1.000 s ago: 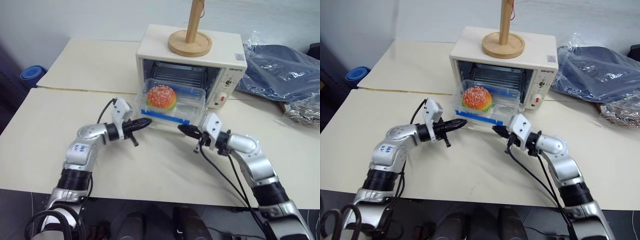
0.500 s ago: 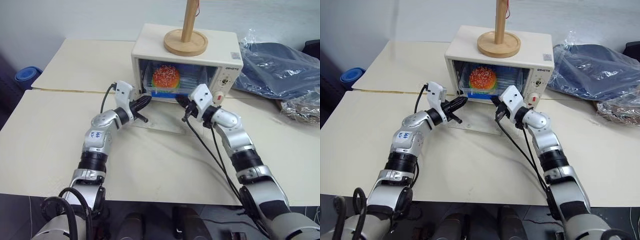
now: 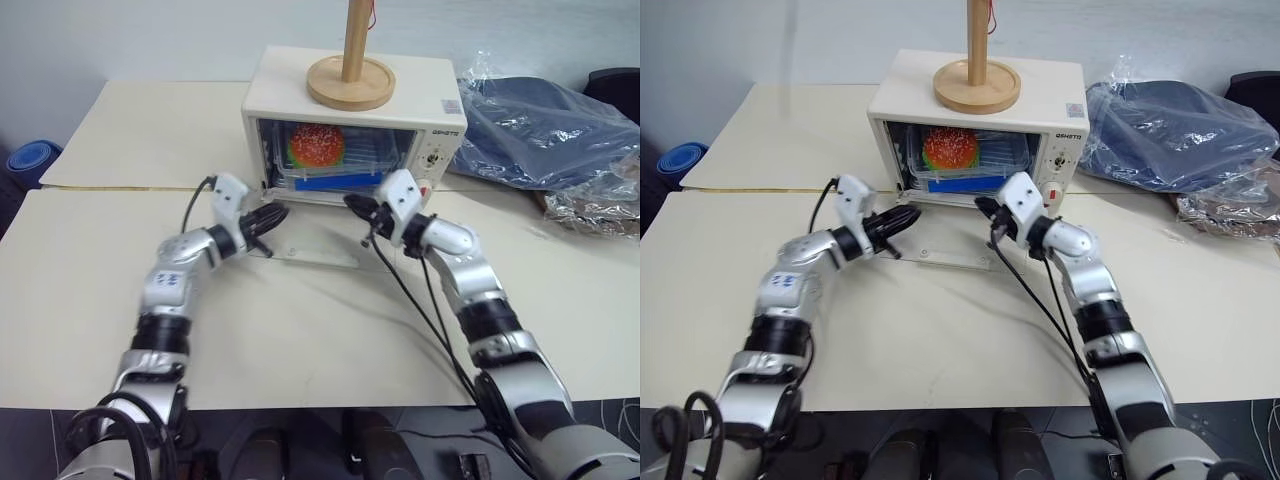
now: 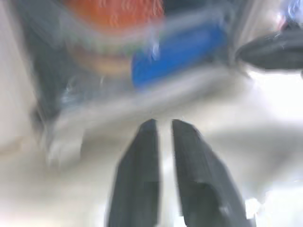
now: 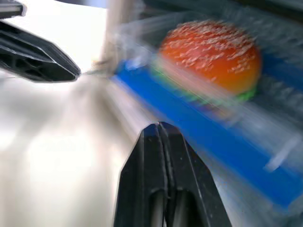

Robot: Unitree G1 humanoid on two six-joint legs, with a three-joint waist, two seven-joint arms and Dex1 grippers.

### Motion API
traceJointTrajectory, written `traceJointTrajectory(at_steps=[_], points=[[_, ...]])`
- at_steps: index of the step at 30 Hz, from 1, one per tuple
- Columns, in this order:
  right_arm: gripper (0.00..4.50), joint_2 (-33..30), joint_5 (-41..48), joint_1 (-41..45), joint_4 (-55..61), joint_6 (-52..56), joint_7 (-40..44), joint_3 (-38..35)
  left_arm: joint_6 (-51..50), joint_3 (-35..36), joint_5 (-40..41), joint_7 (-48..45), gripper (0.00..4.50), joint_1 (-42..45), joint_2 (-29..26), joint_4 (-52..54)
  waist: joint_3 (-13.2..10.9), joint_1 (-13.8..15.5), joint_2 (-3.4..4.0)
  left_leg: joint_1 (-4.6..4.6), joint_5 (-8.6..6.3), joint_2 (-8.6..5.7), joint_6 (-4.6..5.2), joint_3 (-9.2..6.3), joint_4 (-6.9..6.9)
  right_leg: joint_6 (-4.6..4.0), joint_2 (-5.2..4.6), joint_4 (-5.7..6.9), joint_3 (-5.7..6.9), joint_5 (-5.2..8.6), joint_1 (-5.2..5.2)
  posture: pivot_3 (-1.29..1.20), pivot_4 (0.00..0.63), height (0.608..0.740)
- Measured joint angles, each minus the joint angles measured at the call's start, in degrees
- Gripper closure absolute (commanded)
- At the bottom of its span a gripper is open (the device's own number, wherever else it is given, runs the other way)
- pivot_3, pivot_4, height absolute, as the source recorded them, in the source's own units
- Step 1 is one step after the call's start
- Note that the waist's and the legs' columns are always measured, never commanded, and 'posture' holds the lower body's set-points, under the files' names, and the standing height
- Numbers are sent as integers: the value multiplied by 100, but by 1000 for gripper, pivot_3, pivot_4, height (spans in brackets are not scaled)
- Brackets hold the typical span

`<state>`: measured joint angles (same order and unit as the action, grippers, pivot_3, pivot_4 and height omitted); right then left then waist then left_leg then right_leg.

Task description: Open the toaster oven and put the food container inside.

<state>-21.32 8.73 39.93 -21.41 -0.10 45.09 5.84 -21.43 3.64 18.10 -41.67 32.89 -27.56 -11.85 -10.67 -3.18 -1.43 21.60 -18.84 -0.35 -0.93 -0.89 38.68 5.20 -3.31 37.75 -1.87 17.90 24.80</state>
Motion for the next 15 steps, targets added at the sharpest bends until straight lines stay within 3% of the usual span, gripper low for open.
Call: traceJointTrajectory(at_steps=[5, 10, 15], points=[[4500, -870, 409, -837, 1109, 409, 557, -374, -416, 589, 688, -1007, 1502, -961, -1059, 986, -2, 69, 2, -6, -3, -1, 4, -4, 13, -1, -3, -11, 2, 0, -16, 0, 150, 740], [4500, -1541, 340, -1258, 505, -191, 999, -706, 255, 1327, 1365, -2516, 29, -1805, -1575, 1187, -2, 148, 3, -27, -16, -2, 25, 5, 3, -4, -6, -42, 0, 2, -36, 0, 150, 740], [4500, -1271, 114, -1274, -574, -770, 1254, -463, 662, 1229, 1451, -3548, 29, -2247, -1802, 1197, -4, 142, 7, -31, -16, -2, 27, 9, -2, -4, -6, -36, -3, 2, -34, 0, 150, 740]])
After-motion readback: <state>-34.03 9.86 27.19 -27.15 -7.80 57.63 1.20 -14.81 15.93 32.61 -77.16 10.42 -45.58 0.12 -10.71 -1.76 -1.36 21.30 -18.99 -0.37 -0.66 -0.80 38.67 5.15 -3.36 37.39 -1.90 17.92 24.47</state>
